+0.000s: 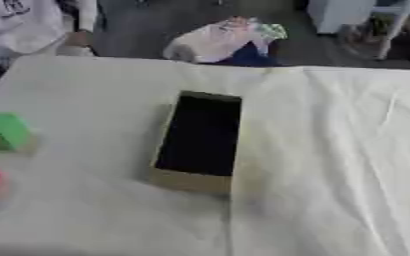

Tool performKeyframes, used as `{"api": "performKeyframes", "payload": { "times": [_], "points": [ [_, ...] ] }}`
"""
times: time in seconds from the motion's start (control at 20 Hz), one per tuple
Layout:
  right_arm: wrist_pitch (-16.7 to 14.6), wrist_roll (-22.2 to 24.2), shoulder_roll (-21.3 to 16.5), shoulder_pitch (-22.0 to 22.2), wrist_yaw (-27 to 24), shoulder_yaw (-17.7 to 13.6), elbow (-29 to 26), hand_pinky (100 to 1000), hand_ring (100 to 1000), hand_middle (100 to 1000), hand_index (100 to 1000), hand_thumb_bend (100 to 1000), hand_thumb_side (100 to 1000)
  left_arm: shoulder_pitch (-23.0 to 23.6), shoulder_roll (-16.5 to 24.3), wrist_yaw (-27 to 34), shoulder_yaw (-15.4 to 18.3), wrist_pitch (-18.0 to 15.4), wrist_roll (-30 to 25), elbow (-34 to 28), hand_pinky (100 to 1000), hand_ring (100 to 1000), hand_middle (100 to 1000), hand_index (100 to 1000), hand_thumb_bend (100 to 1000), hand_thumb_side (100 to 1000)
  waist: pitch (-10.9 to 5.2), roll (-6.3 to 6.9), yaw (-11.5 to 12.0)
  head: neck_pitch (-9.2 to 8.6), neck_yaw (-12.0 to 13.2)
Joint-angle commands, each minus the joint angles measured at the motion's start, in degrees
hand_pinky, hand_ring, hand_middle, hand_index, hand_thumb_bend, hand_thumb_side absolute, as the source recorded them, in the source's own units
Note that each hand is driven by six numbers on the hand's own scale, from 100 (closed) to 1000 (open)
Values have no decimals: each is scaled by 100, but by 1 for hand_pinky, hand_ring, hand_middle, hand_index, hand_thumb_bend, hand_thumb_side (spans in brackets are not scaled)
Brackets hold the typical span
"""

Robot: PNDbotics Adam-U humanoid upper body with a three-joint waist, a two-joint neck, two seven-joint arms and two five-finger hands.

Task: Pick up objects on the table and place them in the box.

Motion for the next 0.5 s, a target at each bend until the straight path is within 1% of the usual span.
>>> {"api": "performKeyframes", "payload": {
  "times": [0.05, 0.1, 0.3, 0.5],
  "points": [
    [11, 7, -140, -37, 35, -8, -96, 851, 823, 722, 878, 100, 925, -127, 300, -171, 20, -91, -271, -7, 822, 875, 791, 881, 165, 705, -28, 21, 1, 29, -7],
    [11, 9, -140, -38, 35, -7, -96, 851, 823, 722, 878, 100, 925, -143, 317, -222, 15, -120, -358, 0, 822, 875, 791, 881, 165, 705, -26, 21, 2, 29, -1],
    [10, 19, -141, -38, 40, 0, -96, 851, 823, 722, 878, 100, 926, -189, 370, -401, -12, -245, -719, -2, 830, 875, 797, 899, 198, 651, -4, 22, 7, 29, 21],
    [12, 26, -142, -27, 53, 5, -96, 851, 823, 722, 877, 100, 927, -184, 447, -556, -52, -349, -1081, 22, 844, 880, 809, 931, 242, 550, 13, 24, 8, 29, 17]
  ]
}}
